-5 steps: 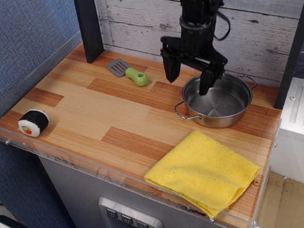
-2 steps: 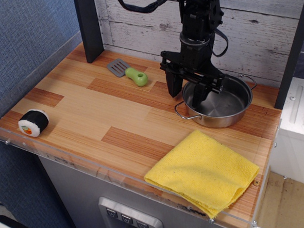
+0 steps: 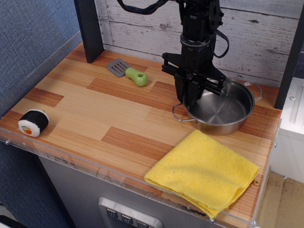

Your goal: Place the pot on top of the cloth.

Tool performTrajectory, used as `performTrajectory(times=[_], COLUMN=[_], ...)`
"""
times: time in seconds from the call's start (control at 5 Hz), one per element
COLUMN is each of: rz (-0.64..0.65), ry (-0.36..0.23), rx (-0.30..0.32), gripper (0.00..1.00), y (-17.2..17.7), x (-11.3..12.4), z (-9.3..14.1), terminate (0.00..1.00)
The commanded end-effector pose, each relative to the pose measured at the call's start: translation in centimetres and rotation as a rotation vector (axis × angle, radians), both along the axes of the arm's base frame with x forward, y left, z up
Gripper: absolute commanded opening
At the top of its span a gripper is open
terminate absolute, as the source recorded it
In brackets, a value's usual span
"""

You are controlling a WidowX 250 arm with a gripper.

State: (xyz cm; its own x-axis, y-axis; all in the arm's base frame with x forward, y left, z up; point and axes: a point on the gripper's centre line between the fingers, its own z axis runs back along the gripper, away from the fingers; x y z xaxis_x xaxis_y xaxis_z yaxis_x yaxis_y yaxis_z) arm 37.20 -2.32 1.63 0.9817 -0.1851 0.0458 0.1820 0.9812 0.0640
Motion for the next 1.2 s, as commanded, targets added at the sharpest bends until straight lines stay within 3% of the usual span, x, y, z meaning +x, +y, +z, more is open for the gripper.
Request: performTrajectory(times=[0.0,0.2,0.4,0.6,0.8,1.0], rz=[0.04,0.058,0.051,0.015,-0.023,-0.017], ry=[-0.147,-0.199,-0.23,-0.192,-0.15,-0.107], rx=[-0.025,-0.036,-0.088,-0.132,-0.084,-0.042], gripper=[0.0,0.0,0.0,0.0,0.0,0.0], y=[1.1,1.2,-0.2,-2.4,-3.3,-2.0], x=[0.2,-1.0,-3.8,-7.7,-11.4,-13.3], z=[6.8,10.2,13.3,13.6,12.7,10.7], terminate=[0.0,0.0,0.0,0.0,0.0,0.0])
